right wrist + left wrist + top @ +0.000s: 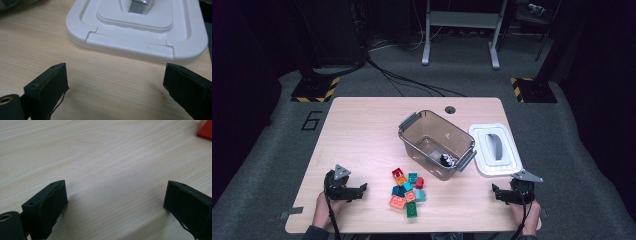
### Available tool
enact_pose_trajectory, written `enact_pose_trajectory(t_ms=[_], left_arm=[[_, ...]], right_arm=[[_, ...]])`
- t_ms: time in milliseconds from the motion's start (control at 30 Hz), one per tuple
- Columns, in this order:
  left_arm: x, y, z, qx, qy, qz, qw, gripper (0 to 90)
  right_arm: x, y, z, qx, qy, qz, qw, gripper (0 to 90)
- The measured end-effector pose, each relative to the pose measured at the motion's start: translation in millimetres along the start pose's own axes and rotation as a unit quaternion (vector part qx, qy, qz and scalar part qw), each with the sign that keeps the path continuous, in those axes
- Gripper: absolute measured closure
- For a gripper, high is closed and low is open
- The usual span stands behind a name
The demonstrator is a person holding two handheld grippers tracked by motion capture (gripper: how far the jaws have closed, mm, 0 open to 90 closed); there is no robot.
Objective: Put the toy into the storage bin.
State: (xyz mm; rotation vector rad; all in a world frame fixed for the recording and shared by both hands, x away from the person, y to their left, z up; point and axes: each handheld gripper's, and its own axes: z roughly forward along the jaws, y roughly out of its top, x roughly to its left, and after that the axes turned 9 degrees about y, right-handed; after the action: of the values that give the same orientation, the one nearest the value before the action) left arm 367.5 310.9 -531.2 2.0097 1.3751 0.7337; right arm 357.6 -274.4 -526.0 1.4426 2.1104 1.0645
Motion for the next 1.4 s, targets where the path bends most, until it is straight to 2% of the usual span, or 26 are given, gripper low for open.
enact_pose_trajectory(t_ms=[33,167,200,267,400,567,733,833,900,1000,1100,1133,1233,1400], left_arm=[[0.0,0.1,-0.1,0.001,0.0,0.0,1.0,4.9],[-1.0,2.1,-4.1,0.01,0.003,0.005,0.9999,9.1],[-0.8,2.8,-5.7,0.012,-0.003,0.006,0.9999,8.6],[-1.8,3.6,-9.2,0.001,-0.016,-0.002,0.9999,8.1],[-4.3,9.0,-17.1,-0.013,-0.032,-0.003,0.9994,7.0],[-16.3,18.4,-24.5,-0.029,-0.056,-0.001,0.998,5.2],[-31.3,26.7,-25.5,-0.035,-0.079,0.02,0.996,2.2],[-39.4,28.5,-25.1,-0.04,-0.091,0.025,0.9947,1.3],[-43.7,30.7,-23.1,-0.042,-0.097,0.035,0.9937,1.1],[-48.8,37.6,-18.1,-0.051,-0.103,0.039,0.9926,0.7],[-52.2,46.0,-11.1,-0.059,-0.128,0.039,0.9893,0.2],[-53.8,48.9,-8.4,-0.063,-0.128,0.041,0.989,0.2],[-58.0,57.6,1.3,-0.059,-0.131,0.046,0.9886,0.2],[-64.7,70.3,18.3,-0.047,-0.12,0.048,0.9905,1.7]], right_arm=[[0.6,-0.3,-0.1,-0.003,-0.005,-0.005,1.0,5.4],[3.0,-0.4,4.0,0.015,-0.015,-0.016,0.9996,5.0],[2.8,-0.3,4.1,0.015,-0.015,-0.017,0.9996,4.8],[2.7,-0.2,4.3,0.018,-0.014,-0.008,0.9997,4.0],[0.2,0.3,5.1,0.02,-0.009,-0.007,0.9997,3.0],[-2.3,0.8,6.0,0.023,-0.003,-0.001,0.9997,2.7],[-1.8,0.9,6.0,0.024,-0.003,0.003,0.9997,2.4],[-1.7,0.9,6.0,0.024,-0.003,0.003,0.9997,2.4],[-1.7,1.0,6.0,0.024,-0.003,0.004,0.9997,2.4],[-2.2,1.1,6.2,0.023,-0.004,0.001,0.9997,2.4],[-2.4,1.1,6.2,0.023,-0.004,0.001,0.9997,2.4],[-2.5,1.1,6.3,0.023,-0.003,0.001,0.9997,2.4],[-2.5,1.2,6.4,0.022,-0.005,0.002,0.9997,2.7],[-2.7,1.2,6.5,0.021,-0.005,0.004,0.9998,3.1]])
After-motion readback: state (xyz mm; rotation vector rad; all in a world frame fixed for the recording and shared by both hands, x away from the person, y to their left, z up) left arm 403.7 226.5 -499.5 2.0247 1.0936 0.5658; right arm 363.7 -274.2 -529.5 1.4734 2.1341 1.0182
